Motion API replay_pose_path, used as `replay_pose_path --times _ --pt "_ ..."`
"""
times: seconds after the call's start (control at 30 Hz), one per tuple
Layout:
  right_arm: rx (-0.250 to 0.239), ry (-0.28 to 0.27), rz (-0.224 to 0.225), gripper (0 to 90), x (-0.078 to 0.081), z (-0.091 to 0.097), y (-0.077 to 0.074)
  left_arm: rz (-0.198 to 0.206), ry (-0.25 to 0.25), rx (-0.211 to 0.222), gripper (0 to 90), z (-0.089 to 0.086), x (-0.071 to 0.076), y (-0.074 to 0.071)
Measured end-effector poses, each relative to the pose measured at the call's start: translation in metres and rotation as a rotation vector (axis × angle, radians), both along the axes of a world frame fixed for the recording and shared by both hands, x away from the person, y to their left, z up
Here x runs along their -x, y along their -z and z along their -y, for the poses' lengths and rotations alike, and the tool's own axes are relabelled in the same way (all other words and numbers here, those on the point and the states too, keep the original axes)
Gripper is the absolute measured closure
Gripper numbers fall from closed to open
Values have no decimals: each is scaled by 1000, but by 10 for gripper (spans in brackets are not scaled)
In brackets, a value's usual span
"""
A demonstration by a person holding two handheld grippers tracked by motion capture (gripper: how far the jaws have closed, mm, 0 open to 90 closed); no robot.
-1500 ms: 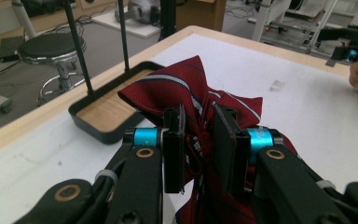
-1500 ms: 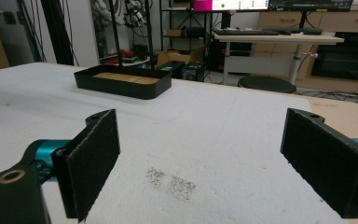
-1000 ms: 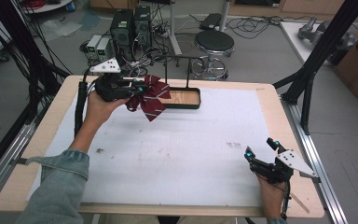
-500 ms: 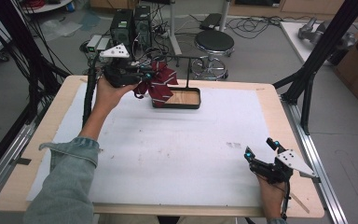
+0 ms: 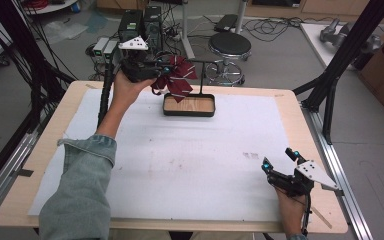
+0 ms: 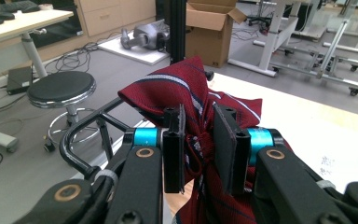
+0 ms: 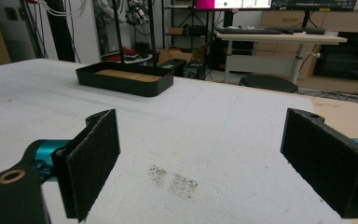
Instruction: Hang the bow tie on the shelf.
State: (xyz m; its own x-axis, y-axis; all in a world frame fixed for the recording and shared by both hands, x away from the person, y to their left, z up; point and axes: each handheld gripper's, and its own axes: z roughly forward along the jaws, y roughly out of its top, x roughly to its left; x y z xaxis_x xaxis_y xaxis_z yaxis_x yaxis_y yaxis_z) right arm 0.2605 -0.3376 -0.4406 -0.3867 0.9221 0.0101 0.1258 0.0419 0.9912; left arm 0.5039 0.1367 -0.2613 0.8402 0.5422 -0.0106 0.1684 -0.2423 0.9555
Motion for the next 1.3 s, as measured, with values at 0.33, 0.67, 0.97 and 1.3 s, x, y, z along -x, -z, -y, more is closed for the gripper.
replay_pose_path --times 0.33,0.67,0.97,1.3 --pt "2 -2 -1 108 0 0 0 -8 -66 23 740 -7 -19 1" --pt "0 -6 0 108 0 0 0 -37 -144 22 740 -25 -29 4" --pt "1 -5 0 108 0 0 0 -78 -198 -3 740 -45 -34 15" --pt "2 -4 -5 108 0 0 0 -110 -233 -30 739 -54 -36 36"
